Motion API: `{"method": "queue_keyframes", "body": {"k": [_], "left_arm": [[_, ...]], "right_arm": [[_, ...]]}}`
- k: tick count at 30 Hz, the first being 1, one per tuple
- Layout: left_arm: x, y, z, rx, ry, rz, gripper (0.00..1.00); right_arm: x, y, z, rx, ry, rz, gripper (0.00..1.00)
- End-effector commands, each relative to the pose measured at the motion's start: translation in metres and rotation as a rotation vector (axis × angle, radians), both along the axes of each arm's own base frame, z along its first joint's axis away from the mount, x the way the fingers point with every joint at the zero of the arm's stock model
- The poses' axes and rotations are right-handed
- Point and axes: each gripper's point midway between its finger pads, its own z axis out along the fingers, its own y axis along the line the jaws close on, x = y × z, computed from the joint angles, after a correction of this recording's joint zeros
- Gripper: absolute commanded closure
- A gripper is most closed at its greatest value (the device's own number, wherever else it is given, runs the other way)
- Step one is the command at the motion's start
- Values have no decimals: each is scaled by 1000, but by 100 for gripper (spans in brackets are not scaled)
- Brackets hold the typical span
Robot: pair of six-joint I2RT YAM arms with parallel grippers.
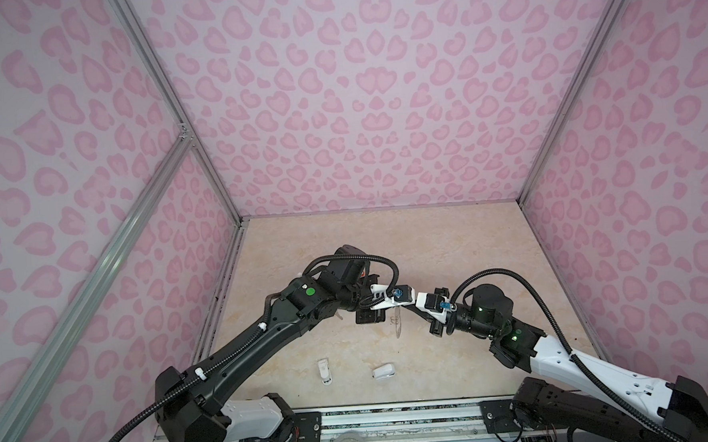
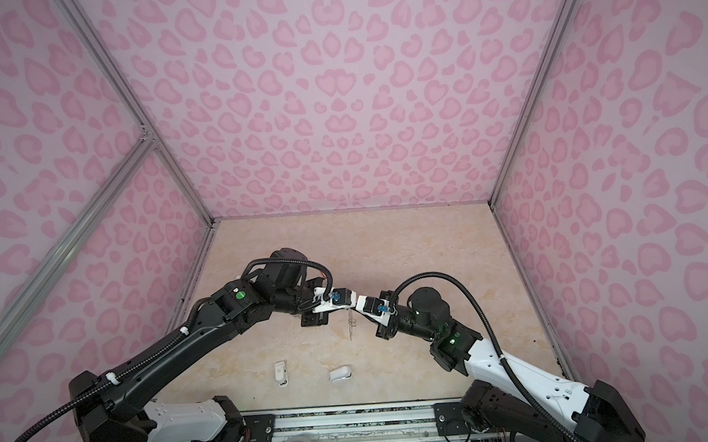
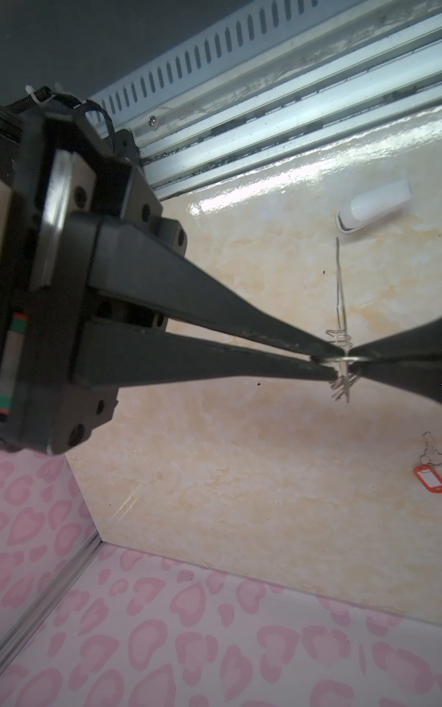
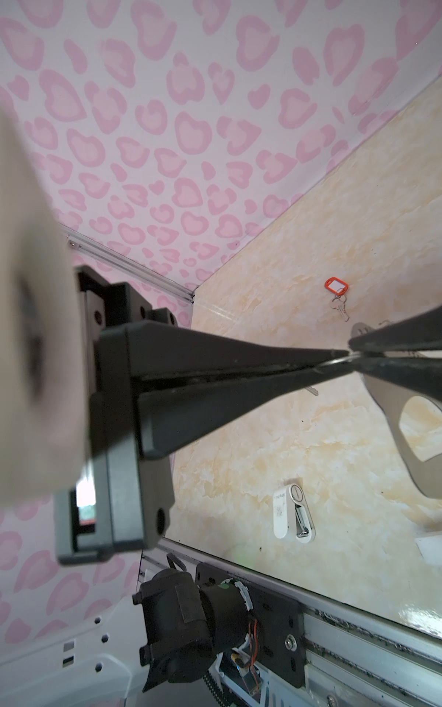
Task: Put the keys on the keyring
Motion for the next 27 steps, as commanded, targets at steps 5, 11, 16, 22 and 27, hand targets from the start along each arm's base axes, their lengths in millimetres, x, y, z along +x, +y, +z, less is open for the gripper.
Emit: {"method": "queue_keyframes", "body": {"k": [5,11,16,22,27], "left_arm": [[9,-2,12,-55,-35,42,70],[19,14,34,-274,86,116,58],[8,14,44,-413,142,83,63],[2,13,42,-470,172,79,68],[-2,13,48,-517,179,70,72]], "right_arm": [[-1,0,5,21,-10,3,100],[-3,-2,20,135,-23,-4,100],[-8,-1,35,201,-39,22,100],[-11,1,42,219,-45,52,100],[-13,2,48,230,-51,63,100]]}}
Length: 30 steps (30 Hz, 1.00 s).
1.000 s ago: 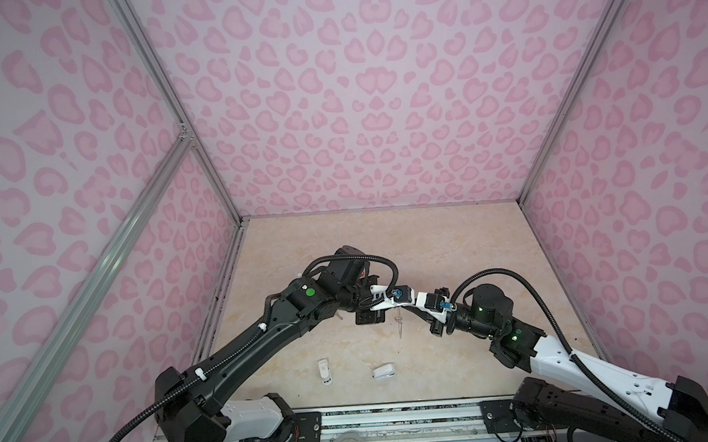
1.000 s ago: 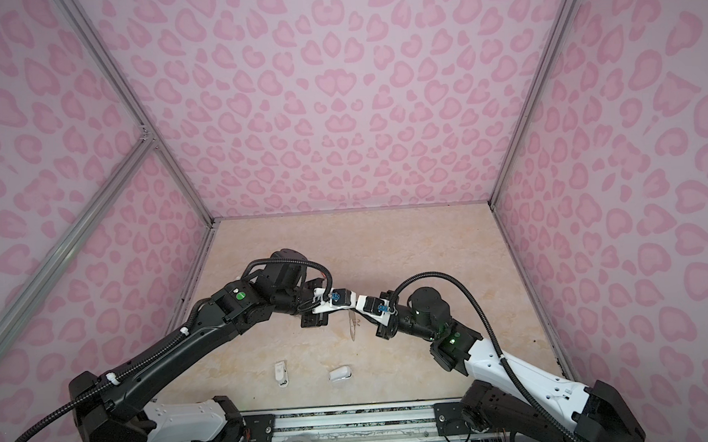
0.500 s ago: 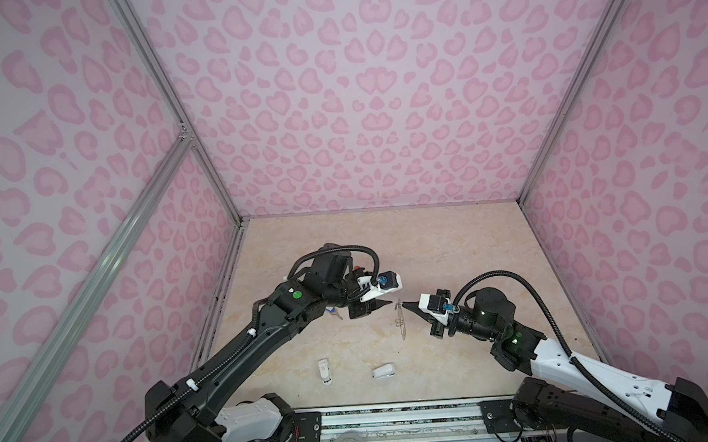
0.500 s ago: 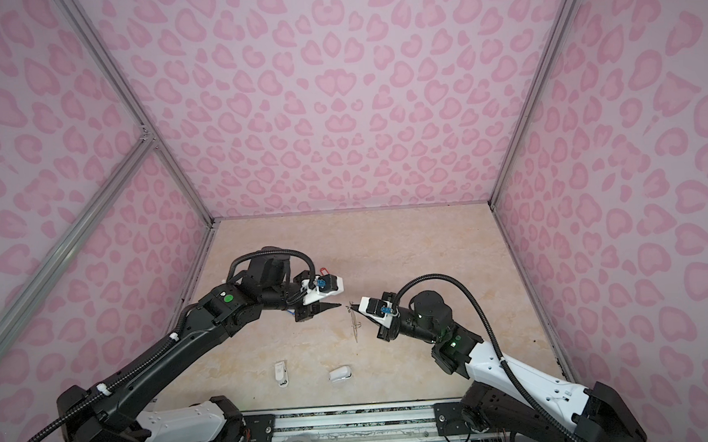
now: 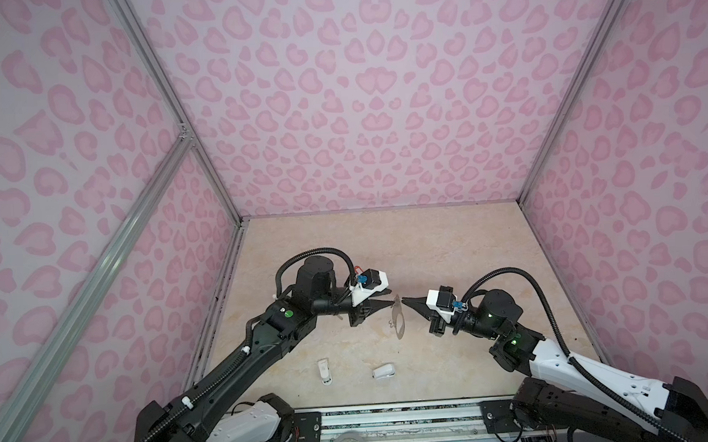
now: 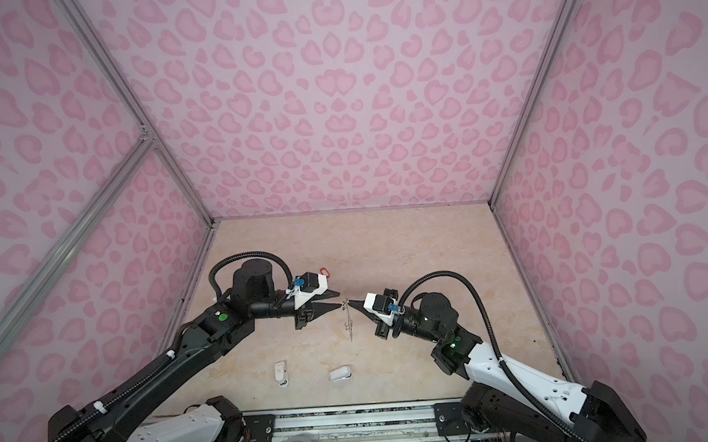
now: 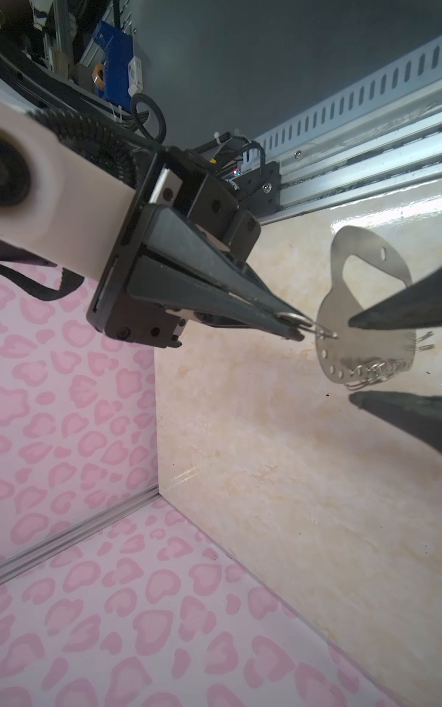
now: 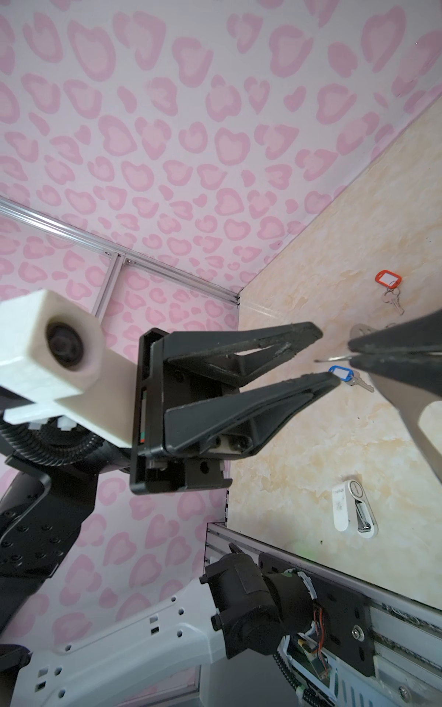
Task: Put the keys on the keyring
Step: 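Open the left gripper and pull it back from the plate toward the keys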
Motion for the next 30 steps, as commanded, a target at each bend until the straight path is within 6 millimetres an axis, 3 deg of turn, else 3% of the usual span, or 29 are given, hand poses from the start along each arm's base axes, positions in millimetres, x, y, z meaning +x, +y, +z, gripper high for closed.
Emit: {"method": "queue_keyframes", "body": {"k": [1,8,13,17,21,25,30], "left_arm": [[-4,-4,20,-86,-31,-24,72],[-15,-11,19,-76,-39,-63,76],[1,-1,14,-40,-47,58,70],[27,25,9,-28,-22,246,65],[68,65,-1,3,75,568,58],[96,103,-32,63,245,787,54],[116,128,-80,165,497,933,53]], "right_arm": [[-4,1,18,52,-31,23,100],[-6,2,21,62,-22,36,100],[0,-2,19,56,-9,-7,100],[4,-9,9,19,0,-61,100],[8,-20,1,-16,-4,-122,100],[7,-28,-4,-24,-3,-158,100],[4,-34,-11,-29,-1,-184,100]]}}
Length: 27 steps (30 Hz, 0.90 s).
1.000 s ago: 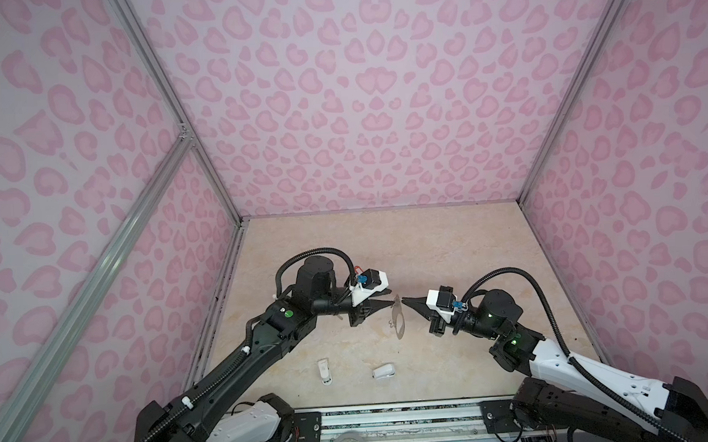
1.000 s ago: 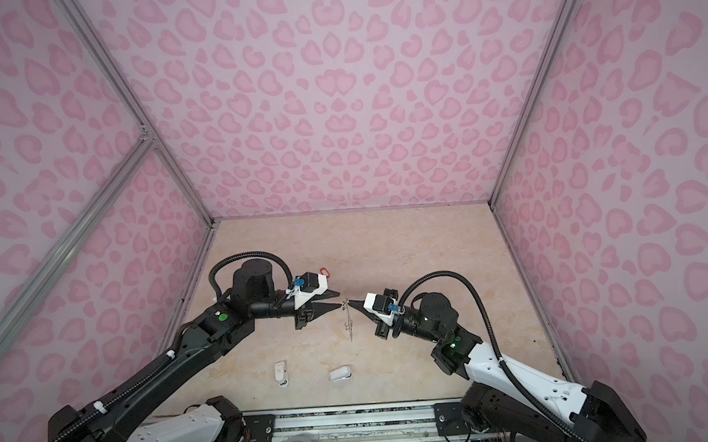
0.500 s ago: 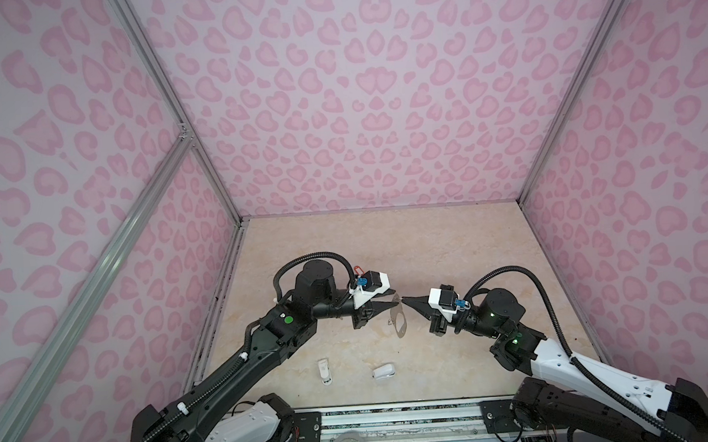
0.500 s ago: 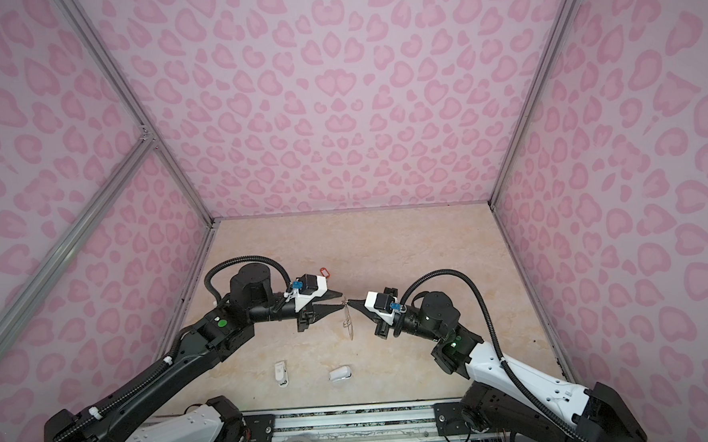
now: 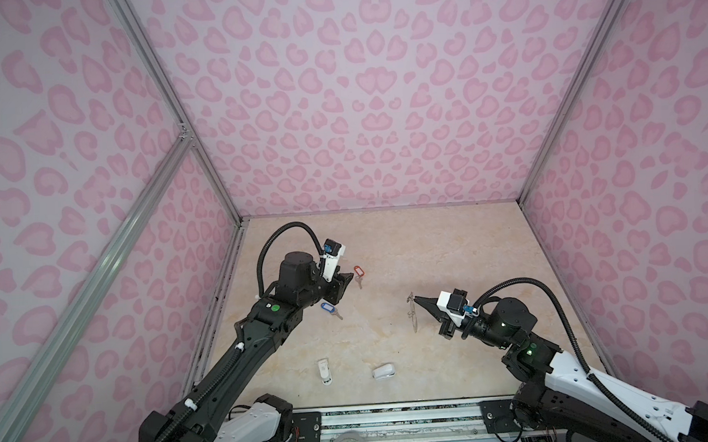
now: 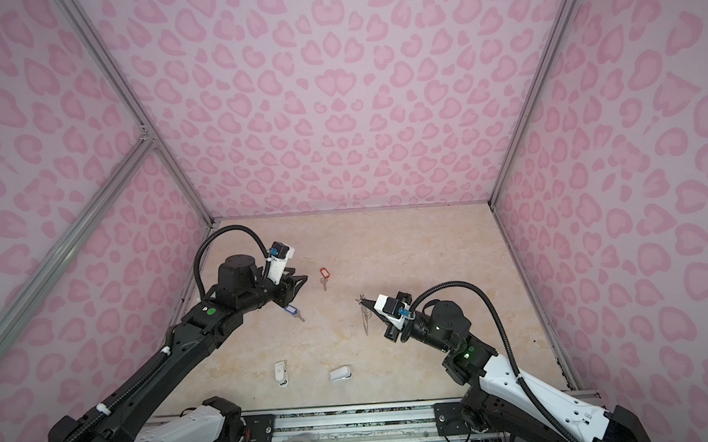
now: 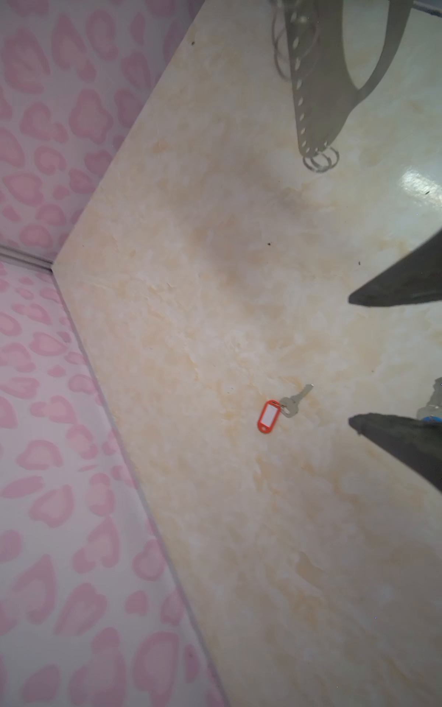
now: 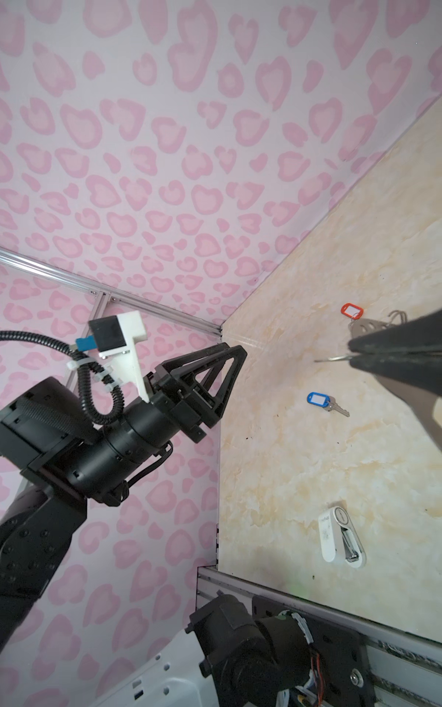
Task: Put the keys on the keyring
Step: 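Open the left gripper and pull it back from the plate toward the keys, then move the left gripper over the red-tagged key and lower toward its ring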
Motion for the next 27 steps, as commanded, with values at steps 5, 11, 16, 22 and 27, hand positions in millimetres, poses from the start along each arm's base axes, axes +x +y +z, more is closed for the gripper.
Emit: {"method": "queue_keyframes", "body": {"k": [5,11,16,22,27], "left_arm": [[13,18,-62,-31,419,233,54],[20,38,-97,23,515,422,55],[38,16,-103,51,512,377,56],[64,-11,-112,240,346,136,60],[85,-26,-118,284,260,21,63]], "right_arm": [[7,-6,-18,-49,27,-92,100],[9,-5,-25,-35,51,-116,100],[14,-3,-34,-58,67,-133,100],[17,-5,-37,-75,74,-152,100],[15,-10,-36,-78,73,-167,100]]}}
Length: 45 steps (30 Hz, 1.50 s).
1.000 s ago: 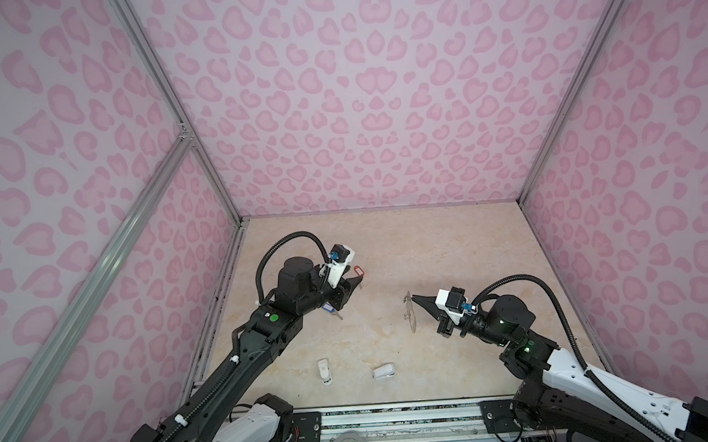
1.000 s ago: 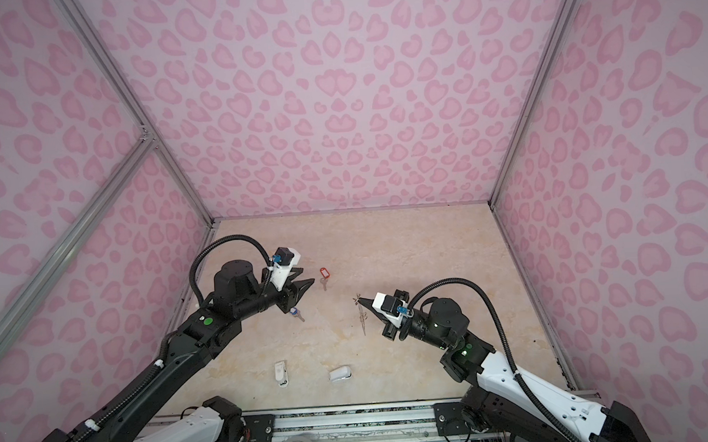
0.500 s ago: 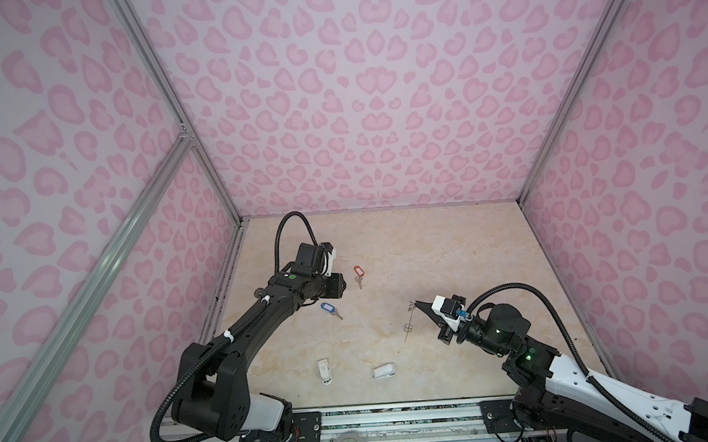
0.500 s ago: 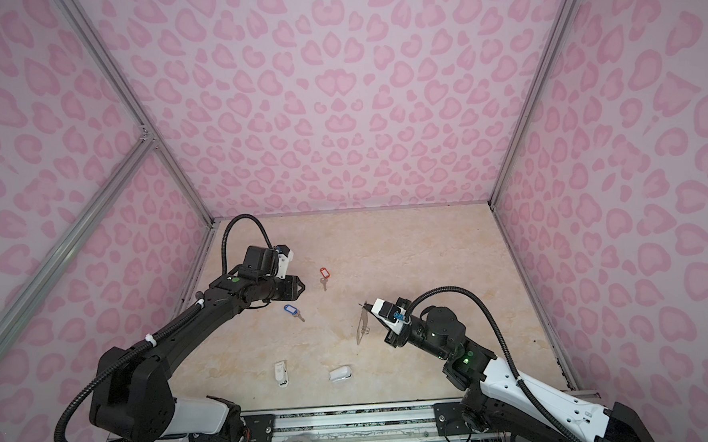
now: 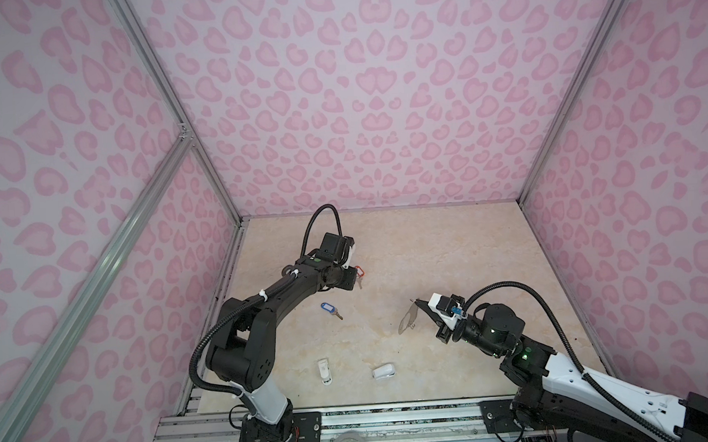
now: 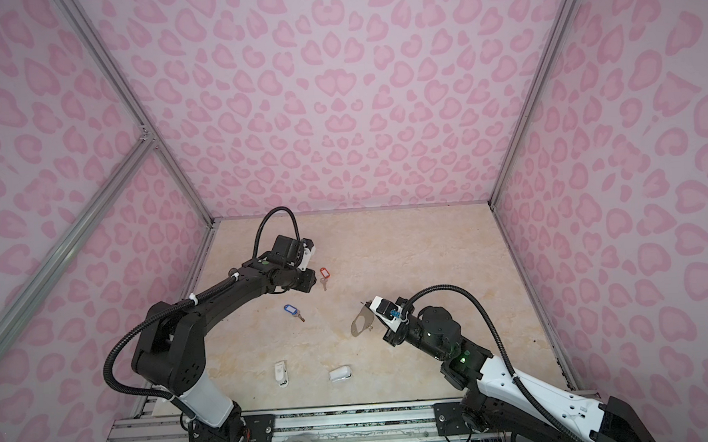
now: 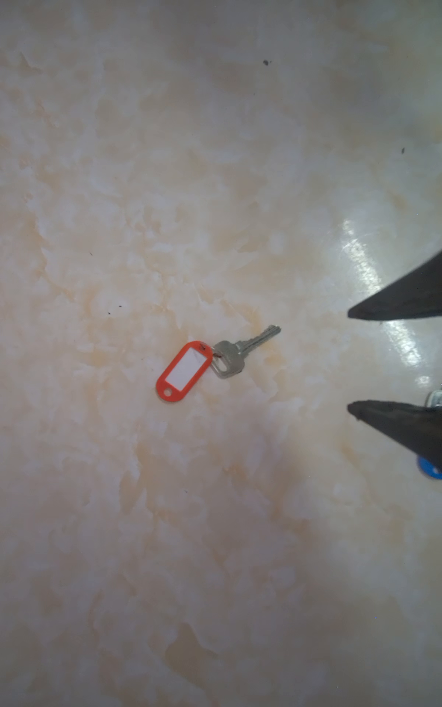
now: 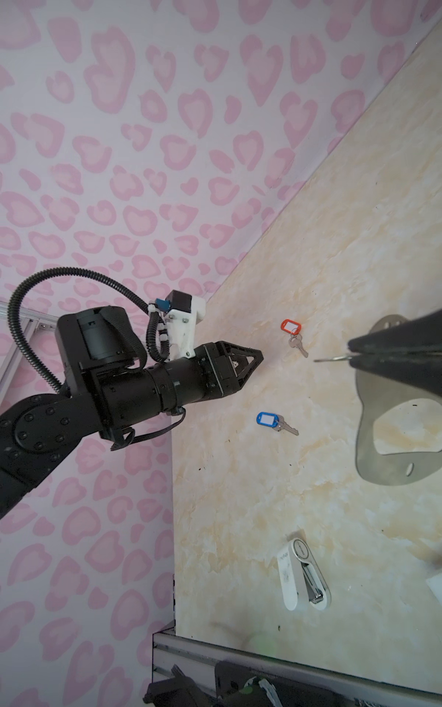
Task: Put the keys on the keyring
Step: 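Move the left gripper over the red-tagged key and lower toward its ring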
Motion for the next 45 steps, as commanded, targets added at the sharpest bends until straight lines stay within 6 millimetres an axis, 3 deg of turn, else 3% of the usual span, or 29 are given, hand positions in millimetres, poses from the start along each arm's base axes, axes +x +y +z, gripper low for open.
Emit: {"method": "queue_keyframes", "body": {"k": [1,13,19,36,45], "left_arm": [[20,-17,4,9,-92,-141,63],[39,-39,-24,2,-51,-226,69],[49,-42,-24,7,-49,-216,72],[38,-31,-50,80,80,-138,74],[43,-29,-58,109,91,-100,75]], "right_arm": [[2,-4,1,2,-4,-24,100],[1,-5,1,-19,5,-10,100],[2,-5,-1,-20,14,1,100],[6,-1,-3,-22,29,17,100],[6,-1,-4,-18,35,19,100]]}}
